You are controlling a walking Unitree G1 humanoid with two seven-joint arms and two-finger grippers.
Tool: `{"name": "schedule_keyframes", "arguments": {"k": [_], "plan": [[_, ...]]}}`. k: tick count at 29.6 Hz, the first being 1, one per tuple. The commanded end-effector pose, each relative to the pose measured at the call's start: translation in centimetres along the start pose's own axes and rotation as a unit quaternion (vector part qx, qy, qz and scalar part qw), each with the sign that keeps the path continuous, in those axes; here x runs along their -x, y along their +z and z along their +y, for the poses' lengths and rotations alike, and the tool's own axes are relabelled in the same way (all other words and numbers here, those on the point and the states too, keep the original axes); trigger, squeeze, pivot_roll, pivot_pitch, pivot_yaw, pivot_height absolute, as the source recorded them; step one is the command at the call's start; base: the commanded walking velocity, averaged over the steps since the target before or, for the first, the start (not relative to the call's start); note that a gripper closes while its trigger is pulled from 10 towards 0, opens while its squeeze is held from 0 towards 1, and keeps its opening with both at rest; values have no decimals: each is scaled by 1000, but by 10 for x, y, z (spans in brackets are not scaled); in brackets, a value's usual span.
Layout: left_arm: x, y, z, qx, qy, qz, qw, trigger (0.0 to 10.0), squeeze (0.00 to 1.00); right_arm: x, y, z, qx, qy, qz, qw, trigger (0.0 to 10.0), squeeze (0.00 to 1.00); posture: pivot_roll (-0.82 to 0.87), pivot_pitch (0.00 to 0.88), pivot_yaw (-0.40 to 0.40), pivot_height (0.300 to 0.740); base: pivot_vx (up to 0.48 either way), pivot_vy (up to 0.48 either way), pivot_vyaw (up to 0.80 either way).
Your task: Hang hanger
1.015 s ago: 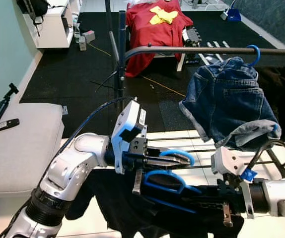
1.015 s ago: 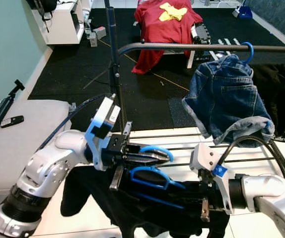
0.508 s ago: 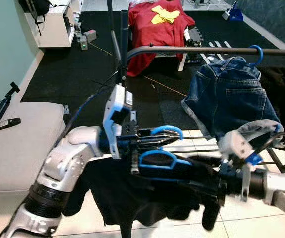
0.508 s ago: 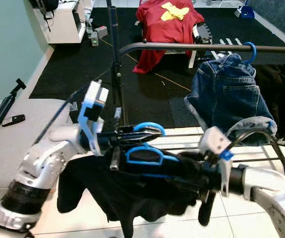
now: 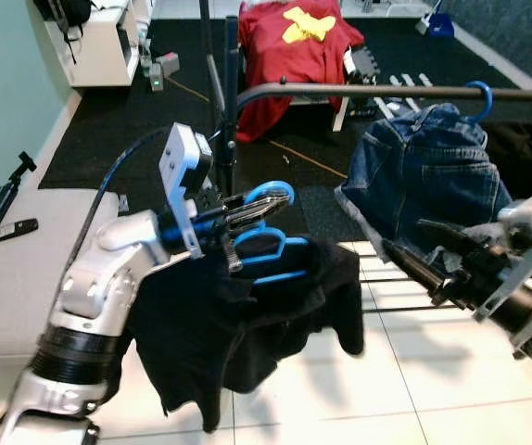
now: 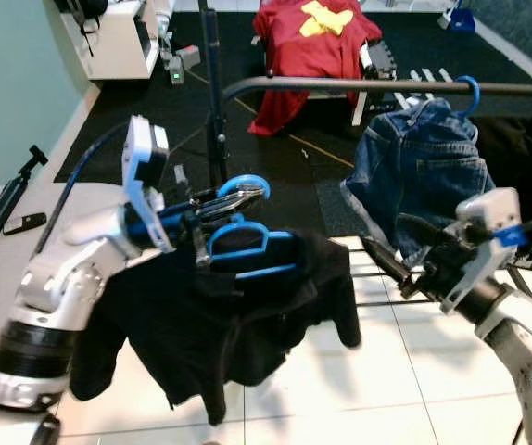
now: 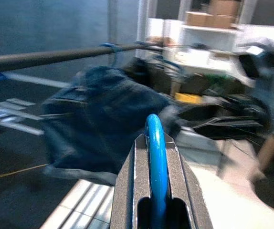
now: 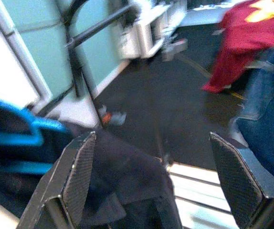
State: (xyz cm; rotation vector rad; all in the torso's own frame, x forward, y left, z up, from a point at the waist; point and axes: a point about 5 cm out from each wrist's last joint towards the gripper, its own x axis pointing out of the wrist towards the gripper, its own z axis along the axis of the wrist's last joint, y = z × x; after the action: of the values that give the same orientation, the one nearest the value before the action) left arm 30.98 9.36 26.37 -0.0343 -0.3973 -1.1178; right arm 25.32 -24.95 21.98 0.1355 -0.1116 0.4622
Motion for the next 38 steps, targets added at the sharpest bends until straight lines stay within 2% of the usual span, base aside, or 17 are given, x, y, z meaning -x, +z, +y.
{"name": "schedule_keyframes", "arguments": {"k": [1,2,3,4,5,6,11,13,15,17,19,21,23,25,27,30,38], "plan": [[-7,11,4,-13,53,-33,998,2549,0,3,-3,-10,-50,-46,-25,997,10000,0,-105,185,3,740,0,0,0],[-8,14,4,-6,74,-46,996,4941,0,2,-7,-9,-70,-50,-30,996,10000,0,-104,185,4,740,0,0,0],[-8,14,4,-6,74,-46,996,4941,0,2,-7,-9,-70,-50,-30,996,10000,0,-104,185,4,740,0,0,0],[-8,19,1,-3,86,-59,995,8235,0,-1,-13,-4,-93,-46,-33,994,10000,0,-95,188,8,740,0,0,0],[-8,19,1,-3,86,-59,995,8235,0,-1,-13,-4,-93,-46,-33,994,10000,0,-95,188,8,740,0,0,0],[-7,20,-1,-2,86,-64,994,10000,0,-3,-15,-2,-102,-46,-37,993,10000,0,-95,188,8,740,0,0,0],[-7,24,-4,3,86,-76,993,10000,0,-5,-15,0,-128,-48,-52,989,10000,0,-81,188,7,740,0,0,0],[-10,32,-15,20,80,-108,991,10000,0,-11,-15,6,-175,-27,-78,981,10000,0,-71,188,8,740,0,0,0],[-10,32,-15,20,80,-108,991,10000,0,-11,-15,6,-175,-27,-78,981,10000,0,-71,188,8,740,0,0,0],[-15,39,-26,37,67,-136,988,10000,0,-15,-16,12,-204,-3,-87,975,10000,0,-70,188,7,740,0,0,0],[-19,43,-31,45,61,-148,986,10000,0,-17,-18,16,-207,6,-78,975,10000,0,-65,186,5,740,0,0,0],[-21,45,-34,51,58,-155,985,10000,0,-18,-20,17,-208,10,-71,976,10000,0,-65,186,5,740,0,0,0],[-30,52,-41,63,44,-176,981,10000,0,-19,-38,16,-168,-8,3,986,10000,0,-61,186,4,740,0,0,0],[-38,58,-45,73,31,-192,978,10000,0,-19,-43,15,-158,-10,22,987,10000,0,-60,184,5,740,0,0,0],[-38,58,-45,73,31,-192,978,10000,0,-19,-43,15,-158,-10,22,987,10000,0,-60,184,5,740,0,0,0],[-52,62,-53,92,-3,-205,974,10000,0,-25,-39,24,-149,27,16,988,10000,0,-71,183,15,740,0,0,0],[-50,55,-56,106,-14,-188,976,10000,0,-39,-31,22,-133,5,-7,991,10000,0,-69,186,15,740,0,0,0]]}}
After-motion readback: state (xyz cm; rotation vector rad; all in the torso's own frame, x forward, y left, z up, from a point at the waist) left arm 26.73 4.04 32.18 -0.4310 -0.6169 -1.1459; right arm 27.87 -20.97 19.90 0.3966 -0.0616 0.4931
